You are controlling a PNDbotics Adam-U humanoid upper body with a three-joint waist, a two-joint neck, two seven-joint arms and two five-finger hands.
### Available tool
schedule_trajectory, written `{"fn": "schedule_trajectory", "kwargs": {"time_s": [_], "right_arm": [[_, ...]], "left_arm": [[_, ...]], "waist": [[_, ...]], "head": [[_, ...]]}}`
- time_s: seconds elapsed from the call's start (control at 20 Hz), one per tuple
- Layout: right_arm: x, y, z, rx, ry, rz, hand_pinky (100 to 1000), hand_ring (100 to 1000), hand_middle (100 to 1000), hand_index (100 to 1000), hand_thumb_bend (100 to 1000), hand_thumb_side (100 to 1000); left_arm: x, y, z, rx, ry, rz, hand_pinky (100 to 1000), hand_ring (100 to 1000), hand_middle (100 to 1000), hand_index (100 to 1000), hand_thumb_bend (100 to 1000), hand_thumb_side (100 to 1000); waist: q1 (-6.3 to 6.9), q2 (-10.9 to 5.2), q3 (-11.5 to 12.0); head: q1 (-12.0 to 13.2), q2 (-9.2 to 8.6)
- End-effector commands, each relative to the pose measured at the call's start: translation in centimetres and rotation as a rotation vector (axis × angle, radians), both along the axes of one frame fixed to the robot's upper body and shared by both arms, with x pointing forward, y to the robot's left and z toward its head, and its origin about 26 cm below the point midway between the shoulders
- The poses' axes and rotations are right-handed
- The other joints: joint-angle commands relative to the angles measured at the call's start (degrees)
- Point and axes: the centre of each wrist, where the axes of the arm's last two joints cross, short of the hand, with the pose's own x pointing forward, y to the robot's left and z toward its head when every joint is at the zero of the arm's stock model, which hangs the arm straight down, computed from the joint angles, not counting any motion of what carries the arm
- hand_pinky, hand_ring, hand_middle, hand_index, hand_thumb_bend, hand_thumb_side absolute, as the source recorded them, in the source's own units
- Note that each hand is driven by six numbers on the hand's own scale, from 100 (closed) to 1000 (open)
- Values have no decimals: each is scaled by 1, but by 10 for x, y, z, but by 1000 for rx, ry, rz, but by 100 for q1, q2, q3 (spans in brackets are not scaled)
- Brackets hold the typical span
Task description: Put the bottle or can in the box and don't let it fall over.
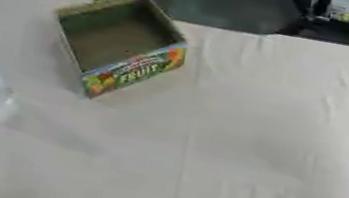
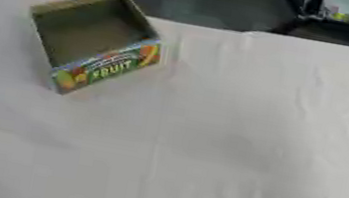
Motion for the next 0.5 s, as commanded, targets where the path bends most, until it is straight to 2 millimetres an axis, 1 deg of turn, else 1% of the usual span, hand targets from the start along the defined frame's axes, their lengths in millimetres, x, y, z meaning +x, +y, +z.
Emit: {"fn": "schedule_trajectory", "kwargs": {"time_s": [0.05, 0.4, 0.45, 0.5], "right_arm": [[-4, 0, 12, -27, -34, -2, 867, 962, 1000, 1000, 100, 693], [-4, 0, 12, -26, -33, -2, 867, 963, 1000, 1000, 100, 693], [-4, 0, 12, -26, -33, -2, 867, 963, 1000, 1000, 100, 693], [-4, 0, 12, -25, -33, -2, 867, 963, 1000, 1000, 100, 693]], "left_arm": [[-1, 2, 8, 15, -30, 1, 805, 849, 809, 774, 849, 662], [-2, 2, 7, 14, -29, 2, 801, 852, 809, 773, 850, 662], [-2, 2, 7, 14, -29, 2, 790, 853, 809, 774, 850, 661], [-2, 2, 7, 13, -29, 2, 750, 849, 809, 774, 849, 662]], "waist": [[-3, -89, -7], [-5, -93, -7], [-5, -92, -7], [-6, -93, -5]], "head": [[-1, -85], [-25, -111], [-32, -115], [-38, -115]]}}
